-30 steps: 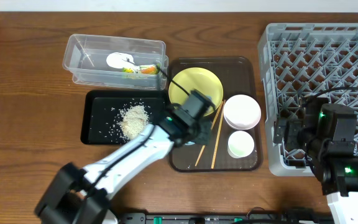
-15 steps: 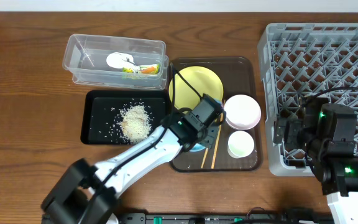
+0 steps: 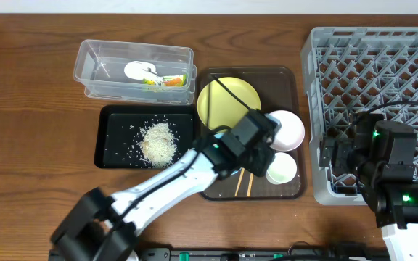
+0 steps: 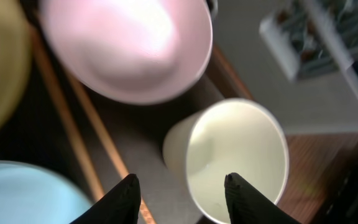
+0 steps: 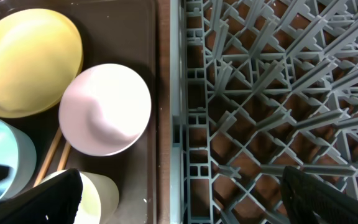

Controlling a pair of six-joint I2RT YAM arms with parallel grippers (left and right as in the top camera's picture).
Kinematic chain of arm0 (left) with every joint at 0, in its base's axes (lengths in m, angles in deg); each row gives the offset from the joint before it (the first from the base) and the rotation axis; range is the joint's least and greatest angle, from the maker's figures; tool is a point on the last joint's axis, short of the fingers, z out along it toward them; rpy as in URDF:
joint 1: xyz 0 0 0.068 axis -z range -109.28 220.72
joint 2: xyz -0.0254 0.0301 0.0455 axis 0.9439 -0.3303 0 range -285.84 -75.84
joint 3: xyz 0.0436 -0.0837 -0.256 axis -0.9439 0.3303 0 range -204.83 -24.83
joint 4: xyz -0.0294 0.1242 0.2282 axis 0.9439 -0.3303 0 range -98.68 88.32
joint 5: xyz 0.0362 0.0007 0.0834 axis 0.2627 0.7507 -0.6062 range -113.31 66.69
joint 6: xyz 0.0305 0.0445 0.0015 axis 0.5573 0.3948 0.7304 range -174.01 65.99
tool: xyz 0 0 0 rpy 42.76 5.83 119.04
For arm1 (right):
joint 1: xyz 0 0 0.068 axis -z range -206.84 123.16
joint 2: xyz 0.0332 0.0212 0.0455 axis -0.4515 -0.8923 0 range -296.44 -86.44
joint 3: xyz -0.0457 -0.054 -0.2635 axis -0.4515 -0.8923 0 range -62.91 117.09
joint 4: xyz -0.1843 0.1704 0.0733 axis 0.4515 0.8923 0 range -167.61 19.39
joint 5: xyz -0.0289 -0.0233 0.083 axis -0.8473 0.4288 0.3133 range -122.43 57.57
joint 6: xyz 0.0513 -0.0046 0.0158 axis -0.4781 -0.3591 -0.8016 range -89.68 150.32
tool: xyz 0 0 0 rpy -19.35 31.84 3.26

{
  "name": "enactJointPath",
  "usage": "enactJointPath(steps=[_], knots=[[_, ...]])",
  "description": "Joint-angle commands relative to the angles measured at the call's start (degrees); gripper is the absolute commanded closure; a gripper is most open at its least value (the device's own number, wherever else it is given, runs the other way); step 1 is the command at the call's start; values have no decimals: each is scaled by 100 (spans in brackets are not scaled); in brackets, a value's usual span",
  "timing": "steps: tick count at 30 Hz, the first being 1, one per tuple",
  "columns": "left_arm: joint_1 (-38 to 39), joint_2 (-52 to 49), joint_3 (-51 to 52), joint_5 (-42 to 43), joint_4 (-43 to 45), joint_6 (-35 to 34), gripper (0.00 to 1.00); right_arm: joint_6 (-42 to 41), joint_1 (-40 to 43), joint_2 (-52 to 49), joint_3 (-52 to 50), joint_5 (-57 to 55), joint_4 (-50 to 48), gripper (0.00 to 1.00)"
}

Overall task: Sort waste into correct bins and load items into the dishwasher rack
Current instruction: 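Grasp the white cup with the left gripper and lift it toward the right gripper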

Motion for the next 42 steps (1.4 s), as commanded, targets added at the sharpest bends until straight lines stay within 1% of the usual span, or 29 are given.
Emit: enactJointPath(steps=[1, 2, 3, 5, 6, 10, 14, 17, 19, 21, 24, 27, 29, 32, 34, 38, 42], knots=[[116, -352, -35, 105, 35, 74, 54, 48, -52, 9, 105, 39, 13, 1], [125, -459, -35, 103, 35, 74, 57, 48, -52, 9, 105, 39, 15, 1], [125, -542, -35, 103, 42, 74, 62, 48, -52, 9, 105, 39, 24, 1], [101, -658, -35, 90, 52, 74, 81, 48, -52, 9, 105, 39, 37, 1], [57, -658, -35, 85, 50, 74, 94, 48, -52, 9, 105, 39, 35, 1], [-144, -431, -39, 92, 26, 72, 94, 48, -52, 9, 105, 39, 22, 1], [-601, 184, -39, 151, -111, -26, 94, -11, -52, 2, 105, 44, -133, 1], [-1158, 675, -39, 153, -83, -428, 94, -212, -52, -37, 103, 190, -282, 1], [-1639, 901, -39, 323, 61, -901, 94, -107, -52, -118, 101, 837, -431, 1], [-2085, 949, -39, 964, 332, -1325, 94, 264, -52, -260, 101, 1875, -584, 1], [-2732, 796, -37, 2671, 970, -2024, 94, 686, -52, -612, 98, 3403, -796, 1], [-3053, 514, -37, 4245, 1558, -2487, 94, 885, -52, -1058, 98, 4505, -1093, 1], [-3128, 317, -37, 5027, 1829, -2771, 94, 1019, -52, -1392, 98, 5228, -1397, 1], [-3117, 118, -37, 5705, 2035, -2955, 94, 1016, -52, -1858, 98, 6179, -2098, 1], [-3088, 50, -37, 5947, 2044, -3021, 94, 1010, -52, -2157, 98, 6811, -2717, 1], [-2970, 48, -37, 6070, 2052, -3018, 94, 750, -63, -2592, 98, 7442, -3571, 1], [-2841, 48, -37, 6067, 2068, -3023, 94, 643, -186, -2802, 98, 7803, -3976, 7]])
